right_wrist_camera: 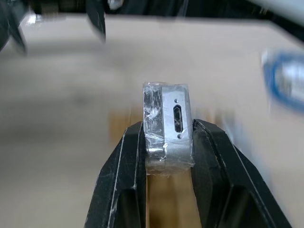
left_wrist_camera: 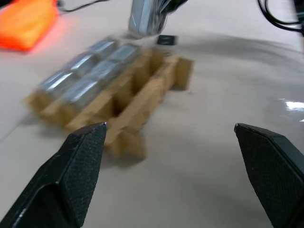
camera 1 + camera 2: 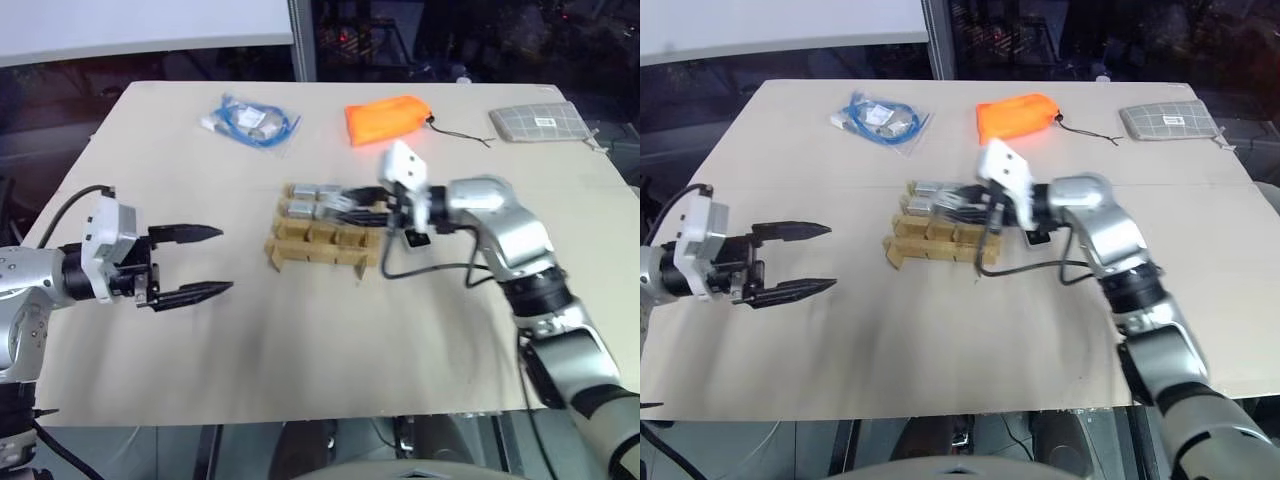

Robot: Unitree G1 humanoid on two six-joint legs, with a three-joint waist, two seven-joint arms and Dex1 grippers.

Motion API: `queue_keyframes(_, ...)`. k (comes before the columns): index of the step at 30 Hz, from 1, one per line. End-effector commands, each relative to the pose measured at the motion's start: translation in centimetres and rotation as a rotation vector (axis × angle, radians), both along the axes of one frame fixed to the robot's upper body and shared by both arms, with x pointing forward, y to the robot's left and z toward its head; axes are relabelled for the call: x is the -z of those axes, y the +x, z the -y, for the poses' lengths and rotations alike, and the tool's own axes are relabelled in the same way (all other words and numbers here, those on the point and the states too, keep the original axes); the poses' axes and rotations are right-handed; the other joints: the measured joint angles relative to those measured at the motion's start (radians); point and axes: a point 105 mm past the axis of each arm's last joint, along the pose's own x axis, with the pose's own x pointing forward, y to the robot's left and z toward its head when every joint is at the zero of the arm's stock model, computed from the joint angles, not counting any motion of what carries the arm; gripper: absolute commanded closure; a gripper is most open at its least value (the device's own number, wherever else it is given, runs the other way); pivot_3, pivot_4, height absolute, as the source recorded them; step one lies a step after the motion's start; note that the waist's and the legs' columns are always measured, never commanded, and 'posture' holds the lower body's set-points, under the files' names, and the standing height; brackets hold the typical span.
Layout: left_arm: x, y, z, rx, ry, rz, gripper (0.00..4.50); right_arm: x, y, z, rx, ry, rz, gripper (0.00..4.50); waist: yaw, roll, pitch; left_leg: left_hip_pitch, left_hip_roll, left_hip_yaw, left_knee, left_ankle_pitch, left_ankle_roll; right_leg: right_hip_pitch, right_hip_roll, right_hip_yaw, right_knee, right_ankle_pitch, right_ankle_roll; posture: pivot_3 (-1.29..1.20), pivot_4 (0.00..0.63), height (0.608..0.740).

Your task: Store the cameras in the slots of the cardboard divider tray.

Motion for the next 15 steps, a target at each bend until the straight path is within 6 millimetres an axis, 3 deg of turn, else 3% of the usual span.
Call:
queue_keyframes(1,-1.5,-0.1,-0.7,-0.005,0.028,0.063,0.0,0.2,0.9,-1.9,-0.001,-0.048,0.058,3.74,0.0,0.0,0.0,0.0,0.0,0.0,0.0,0.0,0.0,0.0,0.0,0.0,0.0,0.0,0.0,0.0,0.15,0.74)
queue_keyframes(4,-1.8,-0.3,-0.7,-0.003,0.028,0.068,0.0,1.2,1.2,-3.2,-0.02,-0.104,0.054,3.74,-0.003,-0.001,0.0,0.0,-0.001,0.001,0.0,0.0,0.0,0.0,-0.001,0.0,0.0,0.0,0.0,0.0,0.15,0.74)
queue_keyframes(8,-1.7,-0.8,-0.5,-0.007,0.028,0.071,0.0,3.1,2.1,-3.1,-0.019,-0.235,0.078,3.74,-0.007,-0.001,0.0,0.0,0.0,0.001,-0.001,0.0,0.0,-0.001,0.0,0.0,0.0,0.0,0.0,0.0,0.15,0.74)
queue_keyframes(15,-1.8,-1.0,-0.5,-0.02,0.023,0.075,0.0,4.3,2.8,-3.9,-0.021,-0.32,0.08,3.74,-0.013,-0.001,0.001,0.0,0.0,0.001,-0.001,0.0,0.0,-0.001,0.0,0.0,0.0,0.0,0.0,0.0,0.15,0.74)
